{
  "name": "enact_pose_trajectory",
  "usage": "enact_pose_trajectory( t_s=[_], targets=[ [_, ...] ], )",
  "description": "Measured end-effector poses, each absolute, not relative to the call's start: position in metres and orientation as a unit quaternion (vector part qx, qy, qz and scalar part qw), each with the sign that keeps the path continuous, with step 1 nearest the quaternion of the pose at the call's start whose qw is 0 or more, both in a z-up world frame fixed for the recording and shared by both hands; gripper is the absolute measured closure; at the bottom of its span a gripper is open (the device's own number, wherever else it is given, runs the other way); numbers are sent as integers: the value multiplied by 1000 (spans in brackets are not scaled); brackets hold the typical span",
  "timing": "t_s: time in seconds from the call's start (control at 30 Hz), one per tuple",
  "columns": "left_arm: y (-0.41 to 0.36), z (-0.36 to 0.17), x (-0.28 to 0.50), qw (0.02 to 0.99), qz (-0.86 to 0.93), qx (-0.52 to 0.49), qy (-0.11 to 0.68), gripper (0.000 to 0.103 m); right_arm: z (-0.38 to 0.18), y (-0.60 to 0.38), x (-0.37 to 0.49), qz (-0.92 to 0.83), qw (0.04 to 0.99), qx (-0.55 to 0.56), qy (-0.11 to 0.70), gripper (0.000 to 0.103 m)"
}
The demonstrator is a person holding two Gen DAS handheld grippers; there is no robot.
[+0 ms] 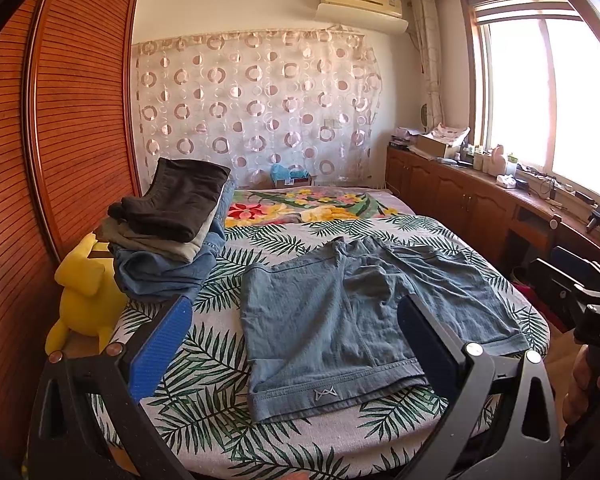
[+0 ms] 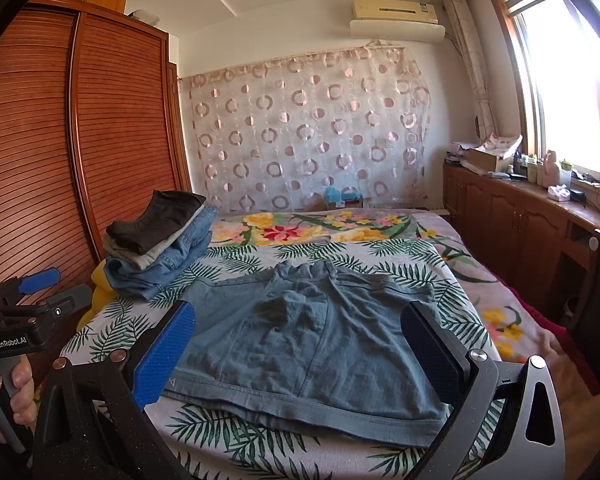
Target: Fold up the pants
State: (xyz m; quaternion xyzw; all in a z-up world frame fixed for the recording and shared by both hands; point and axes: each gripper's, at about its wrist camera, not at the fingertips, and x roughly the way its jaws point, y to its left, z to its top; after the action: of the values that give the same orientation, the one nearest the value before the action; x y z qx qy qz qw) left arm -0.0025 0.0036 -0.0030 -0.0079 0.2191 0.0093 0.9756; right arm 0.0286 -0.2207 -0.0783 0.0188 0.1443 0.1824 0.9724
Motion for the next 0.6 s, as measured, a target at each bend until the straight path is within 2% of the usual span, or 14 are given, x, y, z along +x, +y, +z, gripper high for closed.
enact_pose_trajectory(
  t_s=[0.6],
  targets=[
    [5, 0, -2, 976, 9, -8, 217, 0, -78, -220, 27, 182, 972, 19, 144, 1]
  ],
)
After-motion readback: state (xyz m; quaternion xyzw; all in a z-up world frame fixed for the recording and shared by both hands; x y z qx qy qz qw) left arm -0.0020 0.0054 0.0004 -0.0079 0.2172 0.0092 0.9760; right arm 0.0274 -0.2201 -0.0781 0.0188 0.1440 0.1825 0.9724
